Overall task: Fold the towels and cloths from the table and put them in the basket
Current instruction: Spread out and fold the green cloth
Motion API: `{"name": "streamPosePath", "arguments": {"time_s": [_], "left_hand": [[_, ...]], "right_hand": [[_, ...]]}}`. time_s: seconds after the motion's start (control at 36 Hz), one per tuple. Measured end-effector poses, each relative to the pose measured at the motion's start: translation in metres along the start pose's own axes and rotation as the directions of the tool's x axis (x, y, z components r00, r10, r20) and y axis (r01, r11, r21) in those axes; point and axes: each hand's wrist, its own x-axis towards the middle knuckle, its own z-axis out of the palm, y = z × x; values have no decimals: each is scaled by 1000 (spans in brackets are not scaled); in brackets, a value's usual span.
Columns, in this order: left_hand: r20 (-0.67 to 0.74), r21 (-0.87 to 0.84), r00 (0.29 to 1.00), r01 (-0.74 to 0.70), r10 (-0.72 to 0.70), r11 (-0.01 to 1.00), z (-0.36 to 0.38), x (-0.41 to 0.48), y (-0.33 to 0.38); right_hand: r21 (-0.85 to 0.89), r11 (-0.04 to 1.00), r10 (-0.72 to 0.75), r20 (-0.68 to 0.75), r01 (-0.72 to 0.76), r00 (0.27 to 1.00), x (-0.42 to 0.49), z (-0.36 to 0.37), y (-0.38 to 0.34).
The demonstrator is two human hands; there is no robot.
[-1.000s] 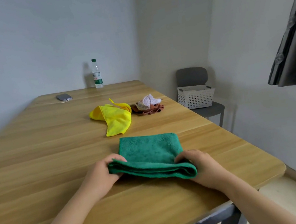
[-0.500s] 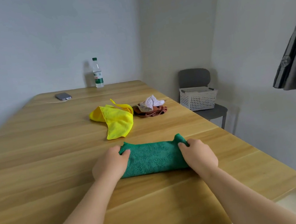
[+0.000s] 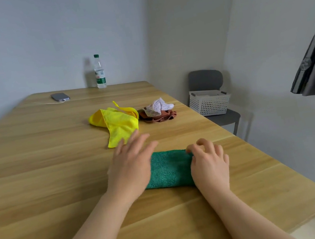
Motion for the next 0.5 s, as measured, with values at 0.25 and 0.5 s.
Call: {"name": "streamPosePath", "arguments": {"time_s": [0.25,0.5], "left_hand": [[519,96,809,265,-276,959,15,-3,6],[589,87,763,269,-267,959,-7,-9,13]], "right_hand": [[-62,998,35,363,-13,931,-4,-6,-4],[20,996,64,438,-81,897,-23,-24,6]]}}
